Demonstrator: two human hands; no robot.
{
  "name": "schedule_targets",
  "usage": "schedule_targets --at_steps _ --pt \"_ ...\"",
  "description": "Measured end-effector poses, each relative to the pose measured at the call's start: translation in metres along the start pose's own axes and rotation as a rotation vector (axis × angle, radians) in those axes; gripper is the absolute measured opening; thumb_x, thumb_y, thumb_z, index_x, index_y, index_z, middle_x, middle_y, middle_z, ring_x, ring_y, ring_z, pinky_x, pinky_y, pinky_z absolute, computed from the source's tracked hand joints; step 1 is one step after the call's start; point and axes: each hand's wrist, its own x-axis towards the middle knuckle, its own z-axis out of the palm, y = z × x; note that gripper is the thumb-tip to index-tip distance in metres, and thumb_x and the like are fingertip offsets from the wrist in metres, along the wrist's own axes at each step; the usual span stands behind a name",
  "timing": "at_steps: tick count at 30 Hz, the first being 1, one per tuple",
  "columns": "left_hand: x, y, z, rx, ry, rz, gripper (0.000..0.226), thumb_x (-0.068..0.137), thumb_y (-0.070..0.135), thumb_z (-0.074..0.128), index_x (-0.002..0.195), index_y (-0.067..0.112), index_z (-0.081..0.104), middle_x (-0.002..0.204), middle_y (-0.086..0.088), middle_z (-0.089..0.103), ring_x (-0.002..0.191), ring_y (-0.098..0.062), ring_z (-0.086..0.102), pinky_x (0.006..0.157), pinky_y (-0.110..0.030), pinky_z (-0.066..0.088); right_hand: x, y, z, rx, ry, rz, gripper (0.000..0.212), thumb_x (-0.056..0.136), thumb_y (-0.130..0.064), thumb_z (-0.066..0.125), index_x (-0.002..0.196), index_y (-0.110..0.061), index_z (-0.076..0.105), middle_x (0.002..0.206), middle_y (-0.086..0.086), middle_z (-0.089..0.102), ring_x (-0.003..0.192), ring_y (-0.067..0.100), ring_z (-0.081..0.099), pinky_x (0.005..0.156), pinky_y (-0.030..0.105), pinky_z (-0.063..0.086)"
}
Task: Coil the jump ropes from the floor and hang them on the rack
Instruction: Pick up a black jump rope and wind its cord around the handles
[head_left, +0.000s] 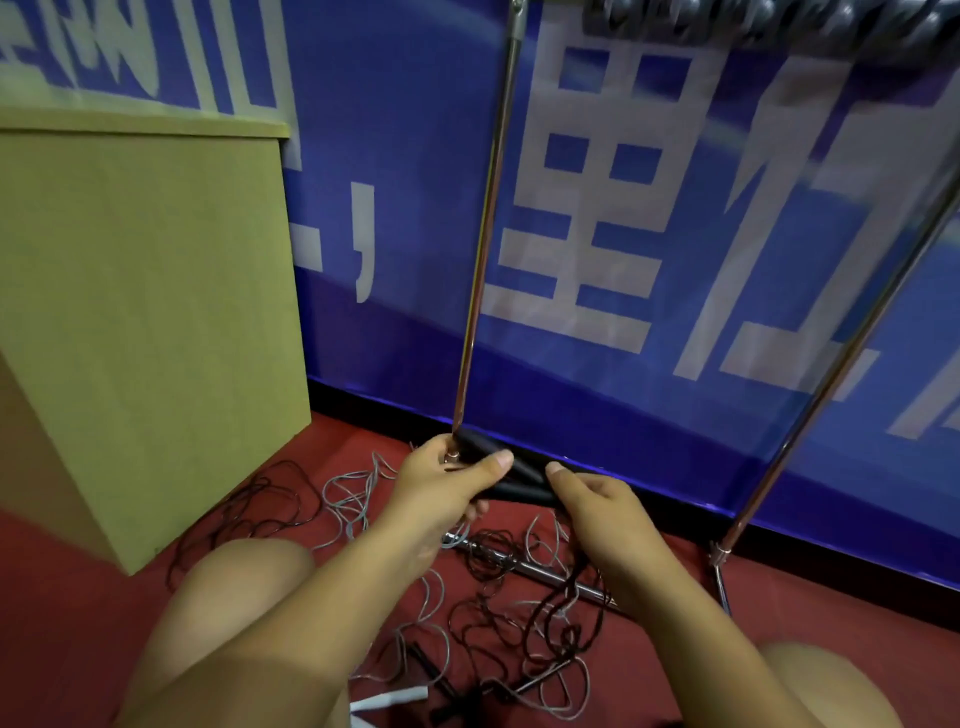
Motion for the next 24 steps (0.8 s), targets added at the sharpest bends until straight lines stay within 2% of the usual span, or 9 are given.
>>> schedule_targets --at_steps 3,6,8,10,13,16,20,22,24 --pt "0.001 -0.003 0.008 -0.239 -0.009 -0.116 0.042 0.082 0.013 0.079 0.117 0.004 0.058 0.072 -0.006 0.064 0.049 -0.015 0.055 0.043 -0.022 0.044 -0.001 -0.001 0.004 0.060 0.037 -0.009 0.039 0.096 -0.048 0.053 0.072 -0.017 0.051 0.060 0.004 0.032 0.054 0.018 0.031 0.059 0.036 0.029" --pt "-0.006 -0.010 0.016 -0.378 -0.059 -0.225 0.040 0.082 0.011 0.078 0.115 0.008 0.056 0.076 -0.007 0.066 0.057 -0.016 0.061 0.051 -0.024 0.052 -0.003 0.002 0.008 0.078 0.074 -0.012 0.050 0.098 -0.048 0.048 0.078 -0.004 0.057 0.062 0.004 0.035 0.055 0.018 0.034 0.059 0.035 0.031" --pt "-0.007 -0.016 0.018 -0.391 -0.060 -0.257 0.036 0.083 0.016 0.077 0.114 0.010 0.059 0.083 -0.006 0.071 0.071 -0.018 0.068 0.065 -0.028 0.055 -0.005 0.002 0.011 0.097 0.087 -0.005 0.048 0.100 -0.046 0.045 0.087 -0.006 0.066 0.058 -0.002 0.036 0.052 0.013 0.034 0.056 0.031 0.032" --pt "-0.004 -0.018 0.017 -0.403 -0.075 -0.271 0.037 0.080 0.026 0.076 0.112 0.009 0.065 0.089 -0.004 0.073 0.087 -0.017 0.070 0.081 -0.032 0.054 -0.005 0.003 0.013 0.124 0.079 0.007 0.046 0.101 -0.045 0.043 0.087 -0.008 0.066 0.054 -0.007 0.034 0.050 0.010 0.033 0.053 0.028 0.031" --pt "-0.004 -0.014 0.018 -0.469 -0.125 -0.295 0.034 0.078 0.034 0.072 0.104 0.013 0.070 0.101 -0.005 0.075 0.101 -0.018 0.070 0.097 -0.035 0.049 -0.004 0.004 0.017 0.164 0.104 0.019 0.044 0.101 -0.045 0.043 0.091 -0.012 0.070 0.047 -0.013 0.039 0.048 0.008 0.036 0.054 0.028 0.033" --pt "-0.014 -0.015 0.022 -0.498 -0.199 -0.333 0.032 0.091 0.035 0.063 0.111 0.011 0.070 0.107 -0.011 0.076 0.106 -0.021 0.069 0.092 -0.033 0.052 -0.003 0.006 0.021 0.192 0.121 0.015 0.046 0.100 -0.047 0.044 0.091 -0.012 0.072 0.057 -0.008 0.061 0.058 0.009 0.054 0.062 0.029 0.044" --pt "-0.016 -0.023 0.024 -0.393 -0.287 -0.334 0.051 0.078 0.045 0.068 0.118 0.014 0.068 0.114 -0.006 0.074 0.105 -0.017 0.070 0.095 -0.034 0.052 -0.002 0.006 0.025 0.091 0.098 -0.005 0.045 0.101 -0.043 0.044 0.085 -0.007 0.066 0.064 -0.005 0.060 0.060 0.008 0.052 0.060 0.027 0.042" --pt "-0.014 -0.025 0.025 -0.381 -0.239 -0.340 0.037 0.080 0.041 0.069 0.105 0.015 0.069 0.101 -0.004 0.077 0.088 -0.017 0.073 0.082 -0.033 0.054 -0.006 0.005 0.031 0.066 0.029 0.012 0.039 0.103 -0.032 0.043 0.083 -0.010 0.067 0.058 -0.011 0.057 0.056 0.004 0.049 0.056 0.025 0.038" --pt "-0.009 -0.024 0.026 -0.388 -0.163 -0.345 0.024 0.090 0.034 0.066 0.101 0.013 0.066 0.099 -0.004 0.077 0.085 -0.018 0.073 0.074 -0.032 0.054 -0.010 0.004 0.036 0.065 -0.039 0.036 0.034 0.101 -0.026 0.044 0.090 -0.009 0.071 0.067 -0.002 0.067 0.062 0.009 0.052 0.061 0.028 0.040"
